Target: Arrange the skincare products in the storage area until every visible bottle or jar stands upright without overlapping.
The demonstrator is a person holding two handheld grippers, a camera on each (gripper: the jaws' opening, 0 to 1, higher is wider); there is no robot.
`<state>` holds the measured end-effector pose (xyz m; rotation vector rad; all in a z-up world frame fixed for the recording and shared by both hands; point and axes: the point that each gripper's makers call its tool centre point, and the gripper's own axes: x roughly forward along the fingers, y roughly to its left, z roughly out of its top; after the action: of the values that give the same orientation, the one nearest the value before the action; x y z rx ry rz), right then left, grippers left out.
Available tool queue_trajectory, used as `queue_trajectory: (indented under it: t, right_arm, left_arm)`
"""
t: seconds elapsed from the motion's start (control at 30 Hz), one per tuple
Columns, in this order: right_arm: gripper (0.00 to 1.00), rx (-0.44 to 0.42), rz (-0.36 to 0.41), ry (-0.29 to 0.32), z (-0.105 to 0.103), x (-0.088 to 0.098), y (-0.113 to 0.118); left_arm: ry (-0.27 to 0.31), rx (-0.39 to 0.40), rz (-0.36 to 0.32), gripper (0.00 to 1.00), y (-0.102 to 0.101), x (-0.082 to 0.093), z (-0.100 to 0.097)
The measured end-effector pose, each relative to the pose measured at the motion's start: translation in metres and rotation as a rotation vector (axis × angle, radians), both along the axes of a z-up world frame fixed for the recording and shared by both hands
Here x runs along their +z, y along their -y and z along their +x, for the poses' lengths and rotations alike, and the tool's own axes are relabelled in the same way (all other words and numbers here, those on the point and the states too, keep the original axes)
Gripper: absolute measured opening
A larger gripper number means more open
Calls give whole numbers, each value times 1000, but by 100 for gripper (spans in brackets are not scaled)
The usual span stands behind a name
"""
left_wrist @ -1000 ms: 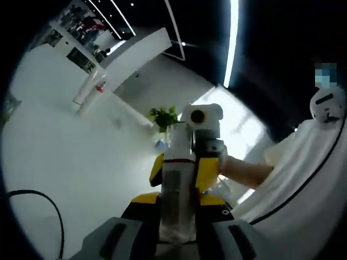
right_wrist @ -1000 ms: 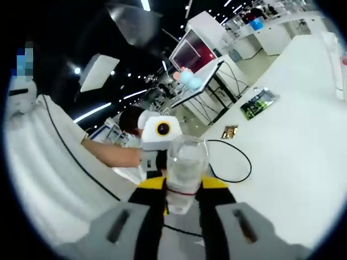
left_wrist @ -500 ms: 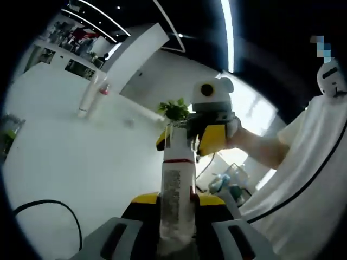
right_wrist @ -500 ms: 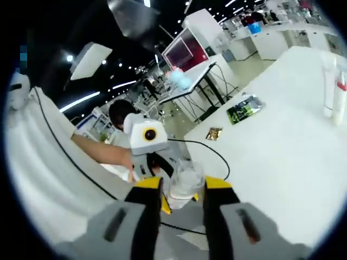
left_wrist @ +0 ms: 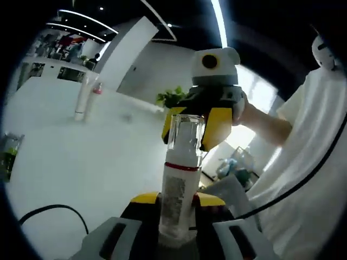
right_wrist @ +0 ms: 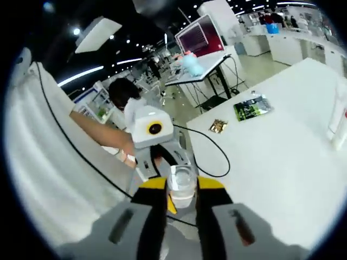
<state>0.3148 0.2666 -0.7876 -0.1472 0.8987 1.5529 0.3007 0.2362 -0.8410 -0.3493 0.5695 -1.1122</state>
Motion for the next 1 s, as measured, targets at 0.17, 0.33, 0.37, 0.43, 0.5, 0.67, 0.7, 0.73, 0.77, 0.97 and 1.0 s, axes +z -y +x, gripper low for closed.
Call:
queue_trajectory:
  t: [0.17, 0.33, 0.37, 0.43, 0.5, 0.67, 0.7, 0.73, 0.77, 0.97, 1.0]
  right_arm:
    - [18, 51, -25, 100, -3, 1, -3]
    - [18, 44, -33, 136, 0, 0, -4]
    - [18, 41, -33, 150, 3, 0, -4]
    - [18, 30, -30, 176, 8, 2, -2]
    - [18, 5, -30, 189, 15, 5, -1]
    - [18, -44, -16, 222, 31, 9, -1]
    - [18, -59, -12, 224, 35, 9, -1]
    - [18, -64, -12, 220, 36, 9, -1]
    - [18, -66, -15, 218, 37, 8, -1]
    - [18, -104, -37, 236, 47, 4, 3]
    - [18, -108, -39, 234, 48, 3, 3]
  left_arm:
    - [19, 19, 24, 26, -1, -3, 4]
    - [-1, 64, 48, 28, -6, -7, 9]
    - [-3, 86, 58, 28, -8, -8, 12]
    - [-59, 167, 88, 30, -13, -10, 21]
    - [-37, 198, 108, 30, -14, -7, 26]
    - [17, 204, 219, 30, -27, -16, 28]
    - [16, 199, 232, 30, -29, -17, 27]
    - [32, 199, 248, 30, -33, -16, 28]
    - [48, 205, 267, 31, -37, -15, 30]
    - [140, 296, 461, 35, -87, -17, 50]
    - [115, 347, 491, 35, -99, -22, 54]
